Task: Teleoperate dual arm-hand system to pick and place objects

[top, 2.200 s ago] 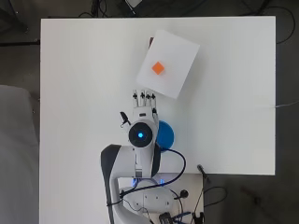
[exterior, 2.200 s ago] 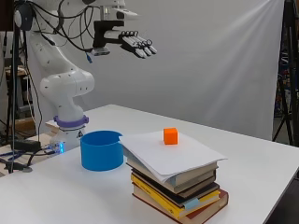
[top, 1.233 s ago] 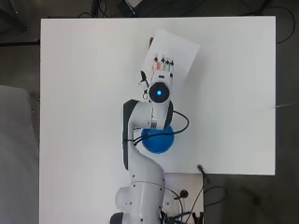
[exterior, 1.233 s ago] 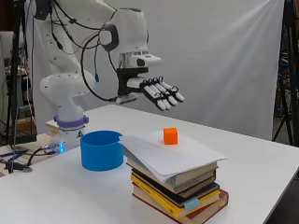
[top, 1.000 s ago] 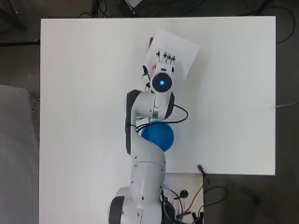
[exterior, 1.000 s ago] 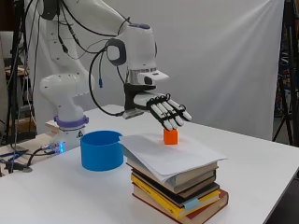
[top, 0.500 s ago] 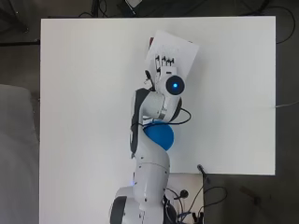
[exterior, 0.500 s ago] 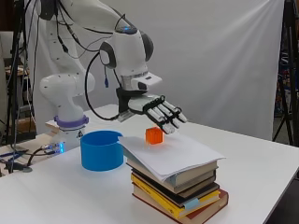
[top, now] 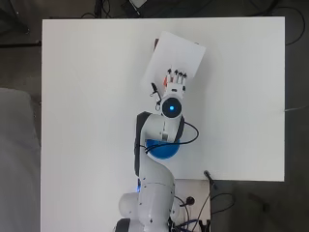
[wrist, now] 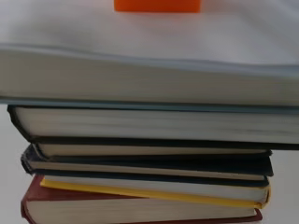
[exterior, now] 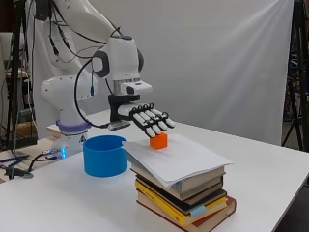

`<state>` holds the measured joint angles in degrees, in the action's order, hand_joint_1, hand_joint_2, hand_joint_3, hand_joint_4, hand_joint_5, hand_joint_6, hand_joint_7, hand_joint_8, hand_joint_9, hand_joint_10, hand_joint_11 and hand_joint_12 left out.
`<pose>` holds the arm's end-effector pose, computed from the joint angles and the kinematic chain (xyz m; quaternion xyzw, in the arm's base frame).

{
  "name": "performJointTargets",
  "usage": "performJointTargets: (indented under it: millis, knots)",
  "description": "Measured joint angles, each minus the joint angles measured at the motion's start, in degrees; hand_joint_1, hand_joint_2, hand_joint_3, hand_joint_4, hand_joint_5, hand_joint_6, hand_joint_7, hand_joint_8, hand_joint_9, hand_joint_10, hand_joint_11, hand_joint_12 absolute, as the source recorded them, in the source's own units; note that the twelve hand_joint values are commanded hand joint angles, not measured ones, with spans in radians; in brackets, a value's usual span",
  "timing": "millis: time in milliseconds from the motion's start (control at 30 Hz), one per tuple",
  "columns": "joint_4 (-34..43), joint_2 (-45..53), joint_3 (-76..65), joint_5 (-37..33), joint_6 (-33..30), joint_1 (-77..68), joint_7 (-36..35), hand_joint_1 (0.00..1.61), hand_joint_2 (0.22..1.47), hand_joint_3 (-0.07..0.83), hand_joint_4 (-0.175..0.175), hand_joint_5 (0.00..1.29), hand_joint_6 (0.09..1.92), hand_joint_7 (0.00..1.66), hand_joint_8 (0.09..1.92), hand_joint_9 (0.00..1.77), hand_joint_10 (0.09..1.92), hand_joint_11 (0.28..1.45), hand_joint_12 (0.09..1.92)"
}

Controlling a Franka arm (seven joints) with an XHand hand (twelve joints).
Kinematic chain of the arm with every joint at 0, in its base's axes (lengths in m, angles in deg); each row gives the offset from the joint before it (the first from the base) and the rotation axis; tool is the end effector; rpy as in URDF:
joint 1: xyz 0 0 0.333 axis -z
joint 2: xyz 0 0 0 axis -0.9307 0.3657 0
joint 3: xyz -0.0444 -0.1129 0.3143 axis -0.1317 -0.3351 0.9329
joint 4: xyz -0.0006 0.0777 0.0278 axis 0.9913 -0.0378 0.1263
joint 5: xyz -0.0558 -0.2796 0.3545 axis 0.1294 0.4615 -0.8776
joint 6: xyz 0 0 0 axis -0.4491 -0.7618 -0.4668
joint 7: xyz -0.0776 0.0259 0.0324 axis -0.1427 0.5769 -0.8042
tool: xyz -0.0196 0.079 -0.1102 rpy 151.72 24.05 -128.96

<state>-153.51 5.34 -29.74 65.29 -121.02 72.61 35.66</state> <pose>0.4793 -0.1115 0.3327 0.9502 0.3026 0.0644 0.0378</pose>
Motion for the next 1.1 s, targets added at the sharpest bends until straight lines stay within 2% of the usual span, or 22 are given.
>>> performJointTargets:
  millis: [33,67,100,133,167,200,233,300,400,600,700,867,1000,1100]
  knots:
    - [-1.15,-0.56,-0.50,0.86,-1.21,0.17,-0.35,0.40,1.03,0.003,0.084,0.45,0.09,0.50,0.09,0.60,0.09,0.54,0.09]
    - [-1.95,-0.97,-1.04,1.27,-2.19,0.30,-0.99,0.70,1.10,-0.011,0.081,0.62,0.45,0.67,0.42,0.83,0.13,0.66,0.09]
    - [-2.64,-1.28,-1.47,1.45,-2.72,0.40,-1.68,0.88,1.09,-0.002,0.115,0.84,0.61,0.82,0.85,0.98,0.69,0.78,0.41]
    - [-3.18,-1.44,-2.00,1.38,-2.86,0.47,-2.25,0.96,1.09,0.005,0.142,0.92,0.78,0.94,1.16,1.12,1.21,0.83,0.94]
    - [-3.26,-1.54,-2.46,0.84,-2.72,0.45,-2.83,0.99,1.10,0.006,0.159,0.94,0.91,1.02,1.36,1.22,1.54,0.84,1.33]
    - [-3.20,-1.52,-2.85,-0.35,-2.32,0.38,-3.73,0.99,1.12,0.005,0.168,0.94,0.99,1.06,1.49,1.27,1.72,0.84,1.56]
    - [-2.94,-1.48,-3.21,-2.20,-1.63,0.33,-5.01,1.00,1.13,0.004,0.172,0.93,1.04,1.07,1.56,1.29,1.82,0.84,1.68]
    - [-2.16,-1.39,-3.53,-6.45,-0.08,0.27,-7.39,0.99,1.14,0.002,0.175,0.92,1.08,1.09,1.62,1.31,1.88,0.84,1.76]
    - [-0.66,-1.35,-3.75,-10.10,2.39,0.25,-8.07,0.98,1.15,0.003,0.175,0.89,1.13,1.08,1.70,1.32,1.91,0.85,1.78]
    - [6.62,-4.49,-1.58,-9.39,10.28,0.21,-7.06,0.91,1.23,0.003,0.175,0.75,1.33,1.00,1.91,1.31,1.92,0.93,1.81]
    - [8.87,-8.86,-1.43,-8.76,12.21,0.58,-8.53,0.90,1.24,0.002,0.175,0.72,1.37,1.01,1.92,1.34,1.92,1.00,1.87]
    - [2.45,-21.50,-3.07,-7.37,12.63,1.94,-16.28,0.89,1.25,0.002,0.175,0.70,1.43,1.08,1.92,1.43,1.92,1.11,1.92]
    - [-5.94,-31.48,-6.02,-5.89,12.98,3.95,-24.55,0.89,1.25,0.000,0.175,0.70,1.43,1.08,1.92,1.44,1.92,1.13,1.92]
    - [-11.49,-35.30,-9.09,-4.76,12.70,5.59,-26.13,0.89,1.25,-0.001,0.175,0.71,1.41,1.04,1.92,1.39,1.92,1.11,1.92]
